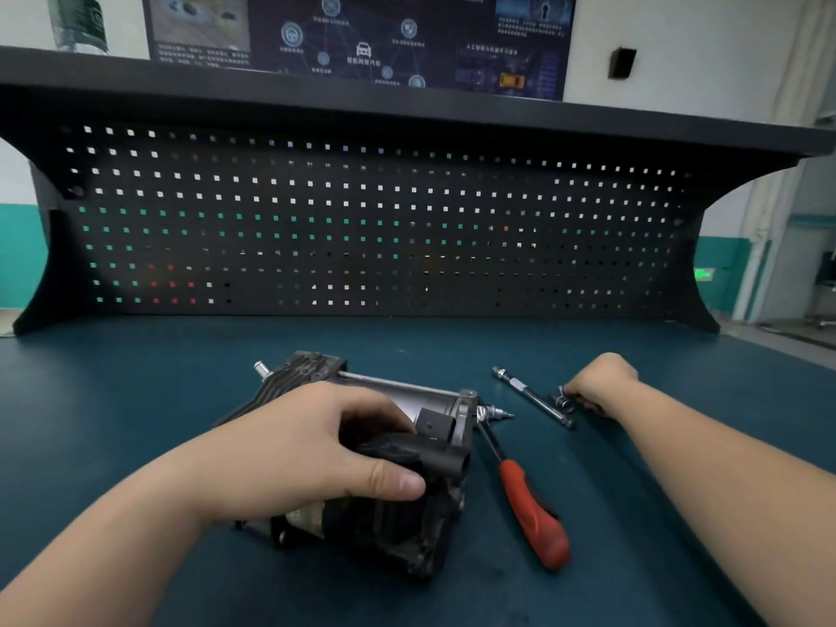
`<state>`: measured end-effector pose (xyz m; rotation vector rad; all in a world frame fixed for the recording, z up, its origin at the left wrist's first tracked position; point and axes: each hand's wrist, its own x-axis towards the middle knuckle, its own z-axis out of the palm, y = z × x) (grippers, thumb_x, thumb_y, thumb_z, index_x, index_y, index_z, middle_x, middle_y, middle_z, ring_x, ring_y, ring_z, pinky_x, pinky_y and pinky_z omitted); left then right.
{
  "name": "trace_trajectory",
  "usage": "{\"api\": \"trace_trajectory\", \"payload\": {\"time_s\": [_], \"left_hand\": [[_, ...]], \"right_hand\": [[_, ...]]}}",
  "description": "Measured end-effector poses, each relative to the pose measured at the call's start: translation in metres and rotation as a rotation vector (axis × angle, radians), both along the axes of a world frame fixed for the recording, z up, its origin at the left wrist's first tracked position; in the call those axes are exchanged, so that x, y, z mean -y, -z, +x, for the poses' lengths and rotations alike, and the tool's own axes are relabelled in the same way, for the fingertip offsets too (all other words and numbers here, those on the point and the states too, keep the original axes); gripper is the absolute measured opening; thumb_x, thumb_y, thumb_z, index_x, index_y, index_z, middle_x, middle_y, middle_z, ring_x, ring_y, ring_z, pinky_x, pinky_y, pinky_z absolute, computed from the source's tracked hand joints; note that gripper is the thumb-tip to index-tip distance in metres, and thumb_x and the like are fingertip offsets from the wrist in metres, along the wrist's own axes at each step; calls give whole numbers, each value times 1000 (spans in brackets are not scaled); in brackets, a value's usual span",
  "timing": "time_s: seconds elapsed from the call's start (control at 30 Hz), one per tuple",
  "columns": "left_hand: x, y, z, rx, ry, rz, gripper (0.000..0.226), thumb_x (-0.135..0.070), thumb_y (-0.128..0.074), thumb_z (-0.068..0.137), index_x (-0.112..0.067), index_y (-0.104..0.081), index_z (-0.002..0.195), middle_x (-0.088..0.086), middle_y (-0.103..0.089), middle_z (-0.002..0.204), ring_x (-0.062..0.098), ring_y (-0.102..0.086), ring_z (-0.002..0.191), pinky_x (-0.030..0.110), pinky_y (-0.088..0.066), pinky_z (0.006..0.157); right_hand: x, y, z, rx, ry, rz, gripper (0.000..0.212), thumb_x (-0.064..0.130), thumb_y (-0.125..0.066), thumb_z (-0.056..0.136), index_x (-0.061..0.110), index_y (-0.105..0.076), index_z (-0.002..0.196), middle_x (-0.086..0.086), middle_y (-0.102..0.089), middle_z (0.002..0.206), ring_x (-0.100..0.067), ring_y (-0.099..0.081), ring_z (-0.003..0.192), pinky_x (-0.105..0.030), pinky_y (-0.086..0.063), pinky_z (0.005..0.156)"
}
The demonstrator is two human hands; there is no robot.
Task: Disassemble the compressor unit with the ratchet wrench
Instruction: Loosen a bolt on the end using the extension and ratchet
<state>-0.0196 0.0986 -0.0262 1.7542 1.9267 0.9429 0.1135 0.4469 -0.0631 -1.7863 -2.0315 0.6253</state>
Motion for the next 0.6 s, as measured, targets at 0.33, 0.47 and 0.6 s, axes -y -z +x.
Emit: {"api": "trace_trajectory", "payload": {"time_s": [0.33,0.47,0.6], "left_hand": [[-3,2,7,105,-28,95,32,-49,-78,66,-37,-66,94,-14,-70,89,-1,-65,85,12,-48,73],[-3,1,11,194,-80,189,36,-52,-76,63,-34,-69,93,-13,-71,91,0,-66,87,15,-51,76],[-3,2,15,225,-112,250,41,-49,-78,65,-26,-70,98,-9,-73,95,5,-67,93,27,-51,85]], "right_hand": [[62,-22,1,-509,-74,298,21,25,-58,89,6,-60,79,-7,-58,65,-28,-59,70,-29,-41,61],[178,-55,19,-724,-807,123,32,53,-65,77,22,-69,77,5,-66,62,-10,-61,56,-22,-47,48],[228,-60,28,-602,-1042,-103,44,62,-74,63,25,-77,86,0,-75,85,-20,-71,81,-34,-61,71]]}}
